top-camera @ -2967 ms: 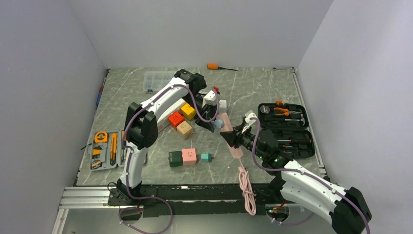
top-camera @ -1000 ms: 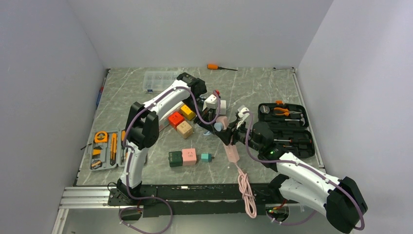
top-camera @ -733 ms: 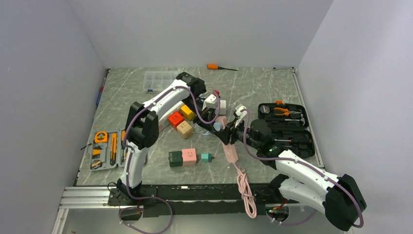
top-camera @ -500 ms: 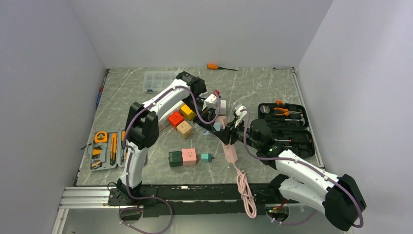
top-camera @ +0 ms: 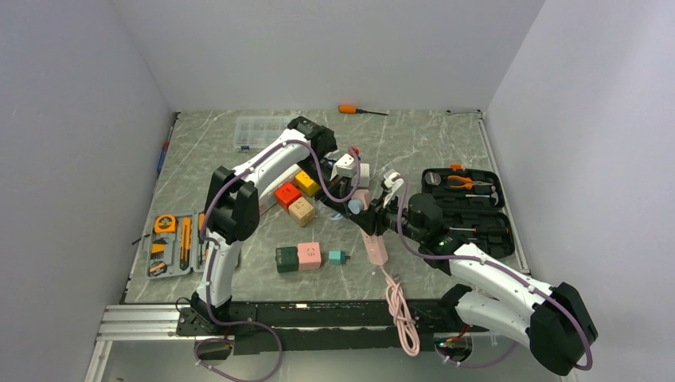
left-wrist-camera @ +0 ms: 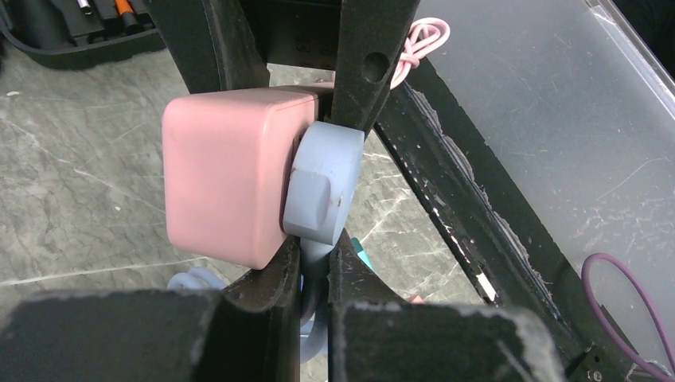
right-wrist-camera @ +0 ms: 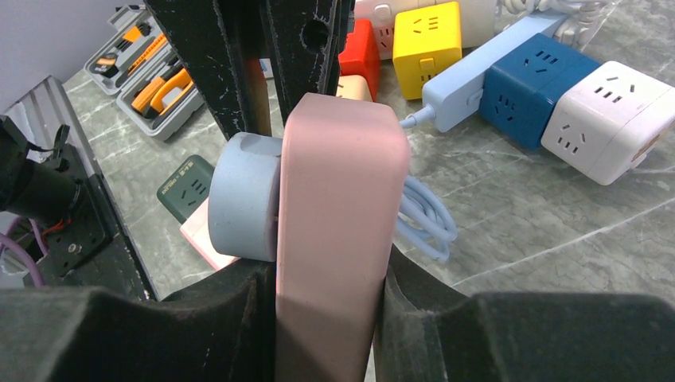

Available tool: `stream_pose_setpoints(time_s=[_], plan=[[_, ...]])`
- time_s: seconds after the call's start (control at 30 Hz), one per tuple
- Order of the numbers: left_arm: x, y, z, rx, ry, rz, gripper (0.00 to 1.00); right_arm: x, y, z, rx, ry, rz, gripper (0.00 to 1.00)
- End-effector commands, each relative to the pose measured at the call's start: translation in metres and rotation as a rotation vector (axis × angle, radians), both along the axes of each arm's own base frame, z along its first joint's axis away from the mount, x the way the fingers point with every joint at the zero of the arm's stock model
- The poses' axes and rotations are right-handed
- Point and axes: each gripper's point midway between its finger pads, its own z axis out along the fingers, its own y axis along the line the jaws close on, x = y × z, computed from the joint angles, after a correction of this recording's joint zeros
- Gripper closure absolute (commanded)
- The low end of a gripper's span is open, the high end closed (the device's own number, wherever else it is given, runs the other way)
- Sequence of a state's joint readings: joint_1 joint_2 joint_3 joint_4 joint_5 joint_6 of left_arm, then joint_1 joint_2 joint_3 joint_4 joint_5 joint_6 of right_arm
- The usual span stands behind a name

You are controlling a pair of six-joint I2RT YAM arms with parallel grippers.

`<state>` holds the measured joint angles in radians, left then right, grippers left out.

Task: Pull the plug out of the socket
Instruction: Remove the plug from the socket.

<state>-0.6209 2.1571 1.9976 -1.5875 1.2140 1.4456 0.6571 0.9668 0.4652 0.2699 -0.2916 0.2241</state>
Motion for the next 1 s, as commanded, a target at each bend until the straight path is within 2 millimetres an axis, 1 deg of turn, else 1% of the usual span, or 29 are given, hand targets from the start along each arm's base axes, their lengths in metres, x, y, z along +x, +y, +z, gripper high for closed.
stream_pose_setpoints(time_s=[0.0, 0.13, 0.2, 0.27, 0.37, 0.5, 0.6, 0.8, 0.97], plan=[[0.003, -0.007, 0.030, -0.099, -0.094, -0.012, 1.00, -0.005, 0.008, 0.005, 0.001, 0.022, 0.031, 1.00], [-0.004, -0.002, 0.037, -0.119, -0.116, -0.019, 1.00, 0.016, -0.006, -0.008, -0.041, 0.053, -0.106, 1.00], [-0.010, 0.002, 0.043, -0.134, -0.129, -0.024, 1.00, 0.024, -0.013, -0.017, -0.061, 0.077, -0.158, 1.00], [-0.016, 0.007, 0.048, -0.145, -0.140, -0.028, 1.00, 0.027, -0.016, -0.023, -0.069, 0.088, -0.167, 1.00], [-0.025, 0.017, 0.050, -0.148, -0.144, -0.026, 1.00, 0.030, -0.025, -0.026, -0.071, 0.082, -0.206, 1.00], [-0.036, 0.028, 0.044, -0.119, -0.140, -0.032, 1.00, 0.041, -0.042, -0.033, -0.079, 0.098, -0.293, 1.00], [-0.042, 0.033, 0.040, -0.110, -0.126, -0.035, 1.00, 0.047, -0.048, -0.032, -0.069, 0.098, -0.318, 1.00], [-0.055, 0.035, 0.041, -0.109, -0.120, -0.054, 1.00, 0.058, -0.054, -0.032, -0.067, 0.095, -0.342, 1.00], [-0.070, 0.033, 0.040, -0.104, -0.115, -0.089, 1.00, 0.079, -0.075, -0.034, -0.078, 0.088, -0.452, 1.00]])
